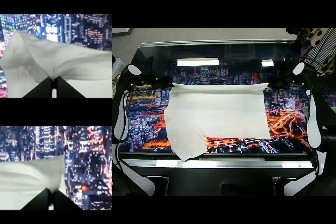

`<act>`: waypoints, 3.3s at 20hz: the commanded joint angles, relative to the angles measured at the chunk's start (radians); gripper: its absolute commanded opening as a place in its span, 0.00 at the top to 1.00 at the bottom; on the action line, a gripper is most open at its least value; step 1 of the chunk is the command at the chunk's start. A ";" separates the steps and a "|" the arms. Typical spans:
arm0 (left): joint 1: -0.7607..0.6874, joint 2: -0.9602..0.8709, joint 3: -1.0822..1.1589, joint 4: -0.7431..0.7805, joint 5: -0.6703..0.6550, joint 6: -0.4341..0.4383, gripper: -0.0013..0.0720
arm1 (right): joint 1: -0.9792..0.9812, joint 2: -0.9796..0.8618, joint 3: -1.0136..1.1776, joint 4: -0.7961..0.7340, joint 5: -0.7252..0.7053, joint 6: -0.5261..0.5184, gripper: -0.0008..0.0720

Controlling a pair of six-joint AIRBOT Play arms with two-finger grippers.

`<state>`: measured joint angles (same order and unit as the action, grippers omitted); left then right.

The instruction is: Fold the clothes and pants, and hang the long-sleeved shirts on hangers.

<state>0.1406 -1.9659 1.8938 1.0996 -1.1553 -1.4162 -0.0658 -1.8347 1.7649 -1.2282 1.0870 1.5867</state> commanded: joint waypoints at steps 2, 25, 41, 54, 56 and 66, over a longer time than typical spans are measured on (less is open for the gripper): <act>0.001 -0.016 0.008 0.035 -0.189 0.003 0.96 | 0.001 -0.013 0.000 -0.026 0.135 -0.006 0.94; -0.001 -0.046 0.010 0.166 -0.397 -0.048 0.51 | 0.113 -0.112 -0.001 -0.136 0.399 0.055 0.50; 0.415 0.800 -1.141 -0.032 -0.213 -0.021 0.33 | -0.239 0.452 -0.664 0.182 0.255 -0.253 0.35; 0.368 0.987 -1.521 -0.110 -0.110 0.032 0.33 | -0.239 0.561 -0.745 0.286 0.313 -0.264 0.42; 0.330 0.987 -1.529 -0.133 -0.077 0.029 0.33 | -0.239 0.575 -0.745 0.290 0.314 -0.264 0.42; 0.257 0.981 -1.567 -0.143 0.047 -0.016 0.96 | -0.241 0.660 -0.742 0.355 0.354 -0.259 0.55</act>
<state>0.4046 -0.9840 0.3302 0.9562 -1.1351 -1.4254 -0.3054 -1.1995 1.0203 -0.9112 1.4239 1.3231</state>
